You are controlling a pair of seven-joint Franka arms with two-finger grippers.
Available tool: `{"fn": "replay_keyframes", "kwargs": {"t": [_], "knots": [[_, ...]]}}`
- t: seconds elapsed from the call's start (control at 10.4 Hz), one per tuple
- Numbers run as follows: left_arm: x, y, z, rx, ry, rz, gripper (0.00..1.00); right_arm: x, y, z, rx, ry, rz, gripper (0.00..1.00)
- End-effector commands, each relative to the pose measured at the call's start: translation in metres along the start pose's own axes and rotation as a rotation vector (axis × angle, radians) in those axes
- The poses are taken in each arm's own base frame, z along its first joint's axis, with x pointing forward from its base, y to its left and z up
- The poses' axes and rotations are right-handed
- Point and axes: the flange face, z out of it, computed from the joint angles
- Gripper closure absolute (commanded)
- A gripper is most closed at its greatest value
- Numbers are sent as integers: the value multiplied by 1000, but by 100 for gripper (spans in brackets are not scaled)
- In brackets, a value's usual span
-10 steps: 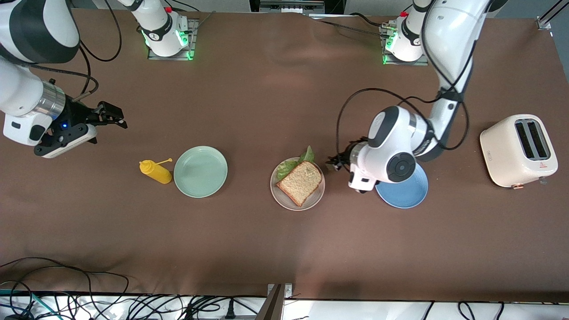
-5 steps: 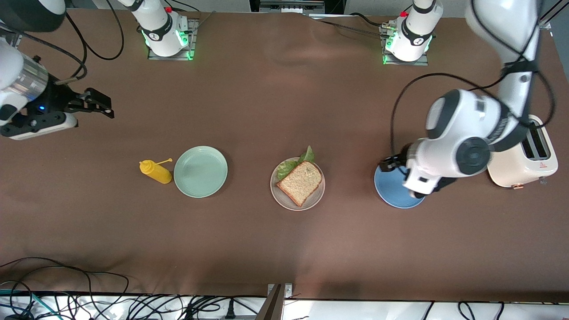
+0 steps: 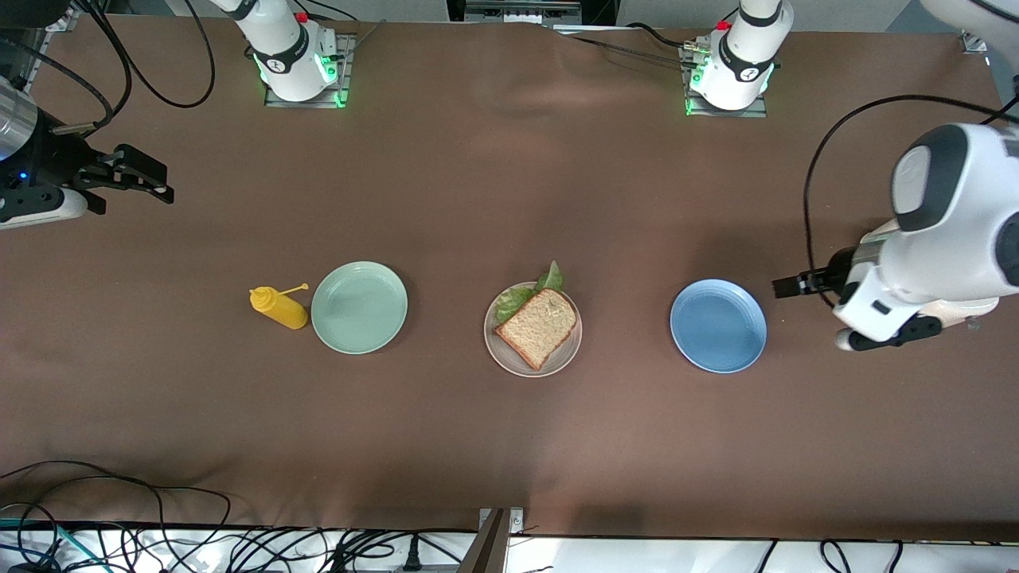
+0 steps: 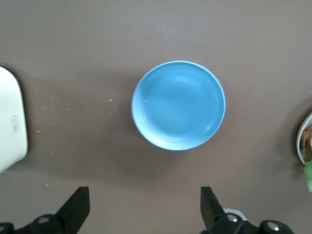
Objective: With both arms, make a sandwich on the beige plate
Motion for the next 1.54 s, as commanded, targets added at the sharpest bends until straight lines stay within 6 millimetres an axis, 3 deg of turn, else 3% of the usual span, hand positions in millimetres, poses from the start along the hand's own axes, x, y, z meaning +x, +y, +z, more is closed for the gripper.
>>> {"fn": "replay_keyframes", "kwargs": {"t": [0.0, 0.29, 1.45], "knots": [[-13, -23, -16, 22, 2, 73, 1, -4, -3, -10, -21, 9, 23, 0], [-20, -24, -15, 25, -6, 76, 2, -3, -3, -7, -19, 4, 23, 0], [-15, -24, -12, 16, -5, 114, 2, 2, -3, 4, -16, -17, 15, 0]]}}
